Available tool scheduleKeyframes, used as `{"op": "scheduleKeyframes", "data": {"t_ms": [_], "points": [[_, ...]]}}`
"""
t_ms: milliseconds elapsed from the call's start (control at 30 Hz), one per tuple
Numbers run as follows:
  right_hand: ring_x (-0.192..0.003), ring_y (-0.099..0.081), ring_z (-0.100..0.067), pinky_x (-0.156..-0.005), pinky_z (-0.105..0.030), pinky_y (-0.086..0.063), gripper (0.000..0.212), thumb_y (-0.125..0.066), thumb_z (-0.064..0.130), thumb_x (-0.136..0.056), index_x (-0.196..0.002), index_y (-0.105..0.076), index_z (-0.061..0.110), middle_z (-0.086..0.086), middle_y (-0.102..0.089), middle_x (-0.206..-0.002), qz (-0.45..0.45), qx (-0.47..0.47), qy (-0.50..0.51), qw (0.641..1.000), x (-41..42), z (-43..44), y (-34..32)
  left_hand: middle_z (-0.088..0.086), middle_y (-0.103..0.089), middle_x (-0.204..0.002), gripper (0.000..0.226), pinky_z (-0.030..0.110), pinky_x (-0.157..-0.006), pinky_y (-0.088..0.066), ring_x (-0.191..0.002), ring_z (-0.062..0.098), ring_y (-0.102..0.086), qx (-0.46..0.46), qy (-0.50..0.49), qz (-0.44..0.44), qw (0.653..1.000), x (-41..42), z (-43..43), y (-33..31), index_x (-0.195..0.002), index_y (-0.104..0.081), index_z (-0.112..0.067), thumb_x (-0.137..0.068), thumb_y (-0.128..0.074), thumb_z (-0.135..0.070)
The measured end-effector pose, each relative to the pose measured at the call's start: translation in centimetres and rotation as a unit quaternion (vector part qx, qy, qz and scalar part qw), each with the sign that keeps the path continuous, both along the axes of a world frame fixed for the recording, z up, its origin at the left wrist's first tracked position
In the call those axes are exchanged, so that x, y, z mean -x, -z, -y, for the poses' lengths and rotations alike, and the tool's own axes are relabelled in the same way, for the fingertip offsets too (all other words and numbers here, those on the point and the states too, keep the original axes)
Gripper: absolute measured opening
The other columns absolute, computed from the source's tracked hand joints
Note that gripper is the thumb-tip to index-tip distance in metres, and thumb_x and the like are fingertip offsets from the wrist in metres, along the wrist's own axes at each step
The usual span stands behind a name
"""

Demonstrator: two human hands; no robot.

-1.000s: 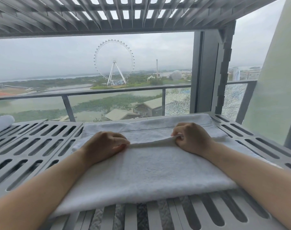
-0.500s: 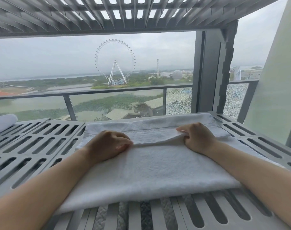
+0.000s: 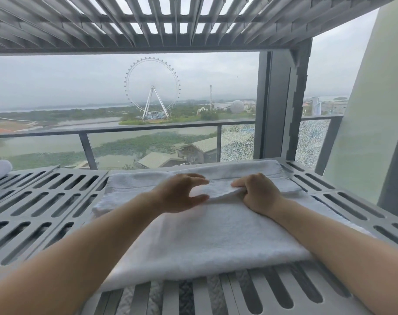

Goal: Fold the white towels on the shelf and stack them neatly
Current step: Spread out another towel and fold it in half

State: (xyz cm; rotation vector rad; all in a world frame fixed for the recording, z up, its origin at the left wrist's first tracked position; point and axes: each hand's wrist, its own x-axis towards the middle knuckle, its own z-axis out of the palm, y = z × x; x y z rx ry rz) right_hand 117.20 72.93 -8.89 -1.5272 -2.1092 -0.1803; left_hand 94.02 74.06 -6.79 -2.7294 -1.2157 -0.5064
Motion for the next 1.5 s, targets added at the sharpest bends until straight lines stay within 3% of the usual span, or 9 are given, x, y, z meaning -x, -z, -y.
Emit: {"op": "scheduleKeyframes", "data": {"t_ms": [167,433,533,667,867,967,1100,1333,1500], "points": [[-0.094,-0.060,-0.030,-0.074,-0.031,-0.049,0.031,-0.043,-0.003,-0.069,-0.083,-0.067,0.011,-0.009,-0.069,-0.090,0.043,0.035,0.030,0.998,-1.6,-0.2,-0.5,-0.005,-0.013,-0.156,0.062,0.037,-0.117,-0.009,-0.143,0.010,-0.008,0.106,-0.035,-0.049,0.993,-5.5,-1.1,1.4,-0.148,-0.018,-0.023,-0.095,-0.030,-0.053],[-0.108,-0.055,-0.028,-0.089,-0.031,-0.041,0.042,-0.038,-0.004,-0.079,-0.104,-0.065,0.015,-0.012,-0.065,-0.108,0.045,0.107,0.051,0.992,-4.0,-0.1,-1.0,-0.010,-0.005,-0.157,0.059,0.033,-0.117,-0.002,-0.143,0.007,-0.002,0.118,-0.051,-0.089,0.988,-5.2,-1.6,2.8,-0.148,-0.008,-0.030,-0.096,-0.020,-0.054],[-0.079,-0.055,-0.019,-0.069,-0.030,-0.038,0.030,-0.038,-0.003,-0.077,-0.069,-0.059,0.018,0.001,-0.060,-0.075,-0.030,0.156,0.016,0.987,-3.2,0.2,-1.3,-0.008,-0.008,-0.157,0.056,0.031,-0.115,-0.001,-0.143,0.007,-0.004,0.140,-0.042,-0.060,0.988,-5.3,-1.3,2.4,-0.148,-0.013,-0.025,-0.098,-0.019,-0.049],[-0.118,-0.050,-0.021,-0.099,-0.029,-0.036,0.038,-0.037,0.011,-0.090,-0.119,-0.061,0.014,-0.003,-0.058,-0.128,-0.044,0.150,-0.039,0.987,-0.7,-1.4,-2.7,0.001,-0.020,-0.155,0.049,0.017,-0.109,-0.005,-0.142,0.010,-0.014,0.182,-0.035,0.025,0.982,-4.8,-2.7,0.2,-0.145,-0.026,-0.012,-0.101,-0.023,-0.035],[-0.143,-0.012,-0.016,-0.116,-0.040,-0.006,0.049,-0.023,0.040,-0.098,-0.144,-0.025,0.024,0.001,-0.016,-0.156,0.092,0.221,-0.059,0.969,3.7,-7.1,-1.0,-0.004,-0.011,-0.157,0.051,0.041,-0.117,-0.007,-0.144,0.012,-0.006,0.133,-0.131,-0.081,0.979,-2.9,-6.3,0.5,-0.148,-0.016,-0.024,-0.100,-0.020,-0.040],[-0.143,0.005,-0.012,-0.113,-0.052,0.006,0.055,-0.019,0.060,-0.091,-0.143,-0.009,0.044,0.013,0.001,-0.156,0.107,0.251,0.002,0.962,1.6,-9.0,-0.1,-0.010,0.001,-0.157,0.055,0.047,-0.116,0.001,-0.144,0.013,0.001,0.157,-0.166,-0.091,0.969,-2.0,-7.0,2.4,-0.147,-0.007,-0.037,-0.095,-0.017,-0.054],[-0.143,0.007,-0.014,-0.110,-0.053,0.008,0.063,-0.020,0.067,-0.087,-0.143,-0.003,0.044,0.012,0.004,-0.156,0.100,0.250,0.039,0.962,0.0,-9.8,0.4,-0.010,0.005,-0.157,0.056,0.048,-0.115,0.004,-0.144,0.015,0.004,0.167,-0.166,-0.093,0.967,-1.9,-6.9,2.5,-0.146,-0.004,-0.038,-0.094,-0.016,-0.056],[-0.144,0.002,-0.017,-0.114,-0.045,0.003,0.059,-0.023,0.049,-0.094,-0.147,-0.009,0.028,0.005,-0.003,-0.157,0.065,0.214,-0.006,0.975,0.2,-9.5,0.5,-0.007,0.000,-0.158,0.054,0.049,-0.113,0.005,-0.144,0.009,0.002,0.134,-0.116,-0.076,0.981,-7.5,-7.0,1.0,-0.149,-0.006,-0.021,-0.099,-0.019,-0.035],[-0.144,-0.001,-0.014,-0.117,-0.035,0.001,0.055,-0.021,0.041,-0.096,-0.147,-0.009,0.027,0.001,-0.004,-0.157,0.070,0.229,-0.008,0.971,-3.5,-9.9,0.5,-0.008,0.003,-0.157,0.067,0.051,-0.115,-0.002,-0.143,0.008,0.004,0.149,-0.137,-0.076,0.976,-9.1,-8.2,2.7,-0.148,0.000,-0.022,-0.093,-0.012,-0.058]]}}
